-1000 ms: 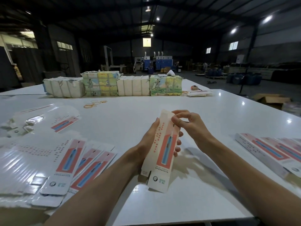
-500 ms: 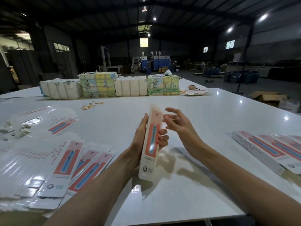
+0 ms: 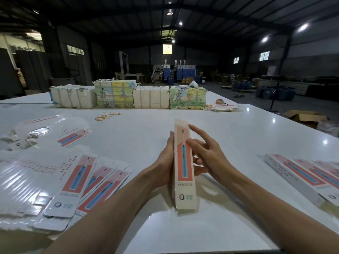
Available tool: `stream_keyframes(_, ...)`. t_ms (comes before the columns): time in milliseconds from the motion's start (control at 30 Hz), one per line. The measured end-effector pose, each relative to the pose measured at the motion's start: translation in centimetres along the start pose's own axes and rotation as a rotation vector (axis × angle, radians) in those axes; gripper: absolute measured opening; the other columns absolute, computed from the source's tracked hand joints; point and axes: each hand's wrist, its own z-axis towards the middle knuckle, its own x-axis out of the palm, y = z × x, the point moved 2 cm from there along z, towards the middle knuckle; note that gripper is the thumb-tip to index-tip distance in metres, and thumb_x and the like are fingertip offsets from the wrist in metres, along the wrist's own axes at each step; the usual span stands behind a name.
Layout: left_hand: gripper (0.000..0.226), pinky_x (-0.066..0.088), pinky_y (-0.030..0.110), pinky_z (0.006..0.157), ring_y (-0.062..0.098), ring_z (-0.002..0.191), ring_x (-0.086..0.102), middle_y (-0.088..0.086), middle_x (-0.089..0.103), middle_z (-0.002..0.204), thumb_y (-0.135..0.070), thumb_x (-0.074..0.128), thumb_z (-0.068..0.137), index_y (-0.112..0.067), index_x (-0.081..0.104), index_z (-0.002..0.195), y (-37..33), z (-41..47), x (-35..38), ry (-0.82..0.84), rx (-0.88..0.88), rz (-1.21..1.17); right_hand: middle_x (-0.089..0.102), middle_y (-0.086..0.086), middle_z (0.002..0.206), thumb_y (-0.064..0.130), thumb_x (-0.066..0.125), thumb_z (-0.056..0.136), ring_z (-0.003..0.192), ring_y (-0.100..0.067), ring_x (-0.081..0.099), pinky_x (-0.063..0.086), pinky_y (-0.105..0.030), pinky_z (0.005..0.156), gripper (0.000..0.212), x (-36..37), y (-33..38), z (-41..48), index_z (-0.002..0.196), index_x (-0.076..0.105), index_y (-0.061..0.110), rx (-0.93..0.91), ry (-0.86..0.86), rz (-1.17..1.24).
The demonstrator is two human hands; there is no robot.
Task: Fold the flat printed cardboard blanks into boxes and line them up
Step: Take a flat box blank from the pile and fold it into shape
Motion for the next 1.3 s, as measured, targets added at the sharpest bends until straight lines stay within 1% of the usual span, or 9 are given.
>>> stream_keyframes(100, 0.078, 0.055, 0.063, 0.101, 0.040, 0.096, 0.076, 0.016, 0.076, 0.104, -0.076, 0.038, 0.088, -0.020, 0.059, 0.138, -0.2, 0.2, 0.3, 0.001, 0.030, 0.016, 0.077, -0.007, 0.099, 0.038, 0.068, 0.098, 0.100, -0.034, 0.075, 0.062, -0.034, 0.078, 0.048, -0.3, -0.1, -0.1, 0.143, 0.054, 0.046, -0.016, -0.016, 0.021)
stream_keyframes(167, 0.057, 0.062, 0.059, 0.088, 0.036, 0.091, 0.079, 0.015, 0.076, 0.107, -0.065, 0.041, 0.101, -0.029, 0.046, 0.145, -0.4, 0.4, 0.2, -0.069, 0.170, 0.091, 0.078, -0.008, 0.103, 0.039, 0.069, 0.098, 0.101, -0.032, 0.075, 0.063, -0.037, 0.081, 0.048, -0.5, 0.0, 0.2, 0.143, 0.054, 0.045, -0.041, -0.039, 0.003)
stream_keyframes(267, 0.041, 0.065, 0.033, 0.065, 0.018, 0.091, 0.079, -0.004, 0.069, 0.116, -0.047, 0.039, 0.112, -0.050, 0.029, 0.151, -0.8, 0.3, -0.1, -0.167, 0.462, 0.271, 0.079, -0.006, 0.103, 0.045, 0.069, 0.097, 0.102, -0.029, 0.075, 0.064, -0.035, 0.081, 0.047, -0.4, 0.1, 0.6, 0.141, 0.054, 0.048, -0.082, -0.056, -0.049)
stream_keyframes(500, 0.047, 0.065, 0.034, 0.072, 0.015, 0.117, 0.071, -0.043, 0.047, 0.138, -0.064, 0.027, 0.104, -0.073, 0.020, 0.150, -1.2, -1.4, 1.4, -0.098, 0.563, 0.259, 0.079, -0.002, 0.102, 0.051, 0.069, 0.096, 0.107, -0.020, 0.075, 0.058, -0.022, 0.078, 0.048, -1.2, 0.7, 0.8, 0.141, 0.054, 0.050, -0.144, -0.100, -0.083)
stream_keyframes(600, 0.061, 0.065, 0.033, 0.075, 0.014, 0.116, 0.069, -0.027, 0.041, 0.154, -0.065, 0.046, 0.096, -0.078, 0.014, 0.146, -1.6, -1.6, 1.9, -0.046, 0.512, 0.349, 0.078, -0.003, 0.100, 0.049, 0.069, 0.097, 0.107, -0.020, 0.074, 0.055, -0.024, 0.084, 0.046, -1.6, 0.9, 0.7, 0.140, 0.055, 0.051, -0.148, -0.109, -0.073)
stream_keyframes(733, 0.111, 0.065, 0.035, 0.079, 0.024, 0.113, 0.071, -0.018, 0.042, 0.146, -0.041, 0.088, 0.077, -0.074, 0.008, 0.146, -0.8, -1.3, 1.9, 0.033, 0.446, 0.420, 0.078, 0.002, 0.107, 0.046, 0.068, 0.097, 0.109, -0.019, 0.075, 0.063, -0.026, 0.076, 0.049, -1.6, 0.9, 0.4, 0.143, 0.053, 0.053, -0.127, -0.062, -0.062)
stream_keyframes(933, 0.103, 0.066, 0.039, 0.077, 0.031, 0.105, 0.073, -0.002, 0.054, 0.134, -0.018, 0.088, 0.074, -0.072, 0.024, 0.134, -0.7, -0.8, 1.6, -0.006, 0.329, 0.342, 0.074, -0.007, 0.098, 0.043, 0.071, 0.097, 0.102, -0.023, 0.077, 0.063, -0.029, 0.070, 0.041, -1.4, 0.9, 0.4, 0.136, 0.059, 0.040, -0.127, -0.026, -0.081)
stream_keyframes(1100, 0.082, 0.061, 0.023, 0.060, 0.010, 0.085, 0.077, 0.005, 0.063, 0.116, -0.015, 0.083, 0.088, -0.050, 0.030, 0.138, -0.3, -0.6, 1.2, -0.060, 0.318, 0.338, 0.076, 0.000, 0.097, 0.037, 0.065, 0.101, 0.097, -0.020, 0.078, 0.062, -0.026, 0.070, 0.027, -1.2, 0.4, 0.6, 0.127, 0.061, 0.030, -0.086, 0.019, -0.179)
stream_keyframes(1300, 0.091, 0.064, 0.032, 0.067, 0.028, 0.086, 0.080, 0.007, 0.059, 0.122, -0.007, 0.084, 0.083, -0.057, 0.029, 0.135, -0.3, -0.5, 1.4, 0.064, 0.235, 0.335, 0.075, -0.009, 0.097, 0.035, 0.047, 0.112, 0.088, -0.024, 0.076, 0.063, -0.031, 0.079, 0.025, -2.0, 0.2, 0.8, 0.125, 0.059, 0.018, -0.056, -0.240, -0.066)
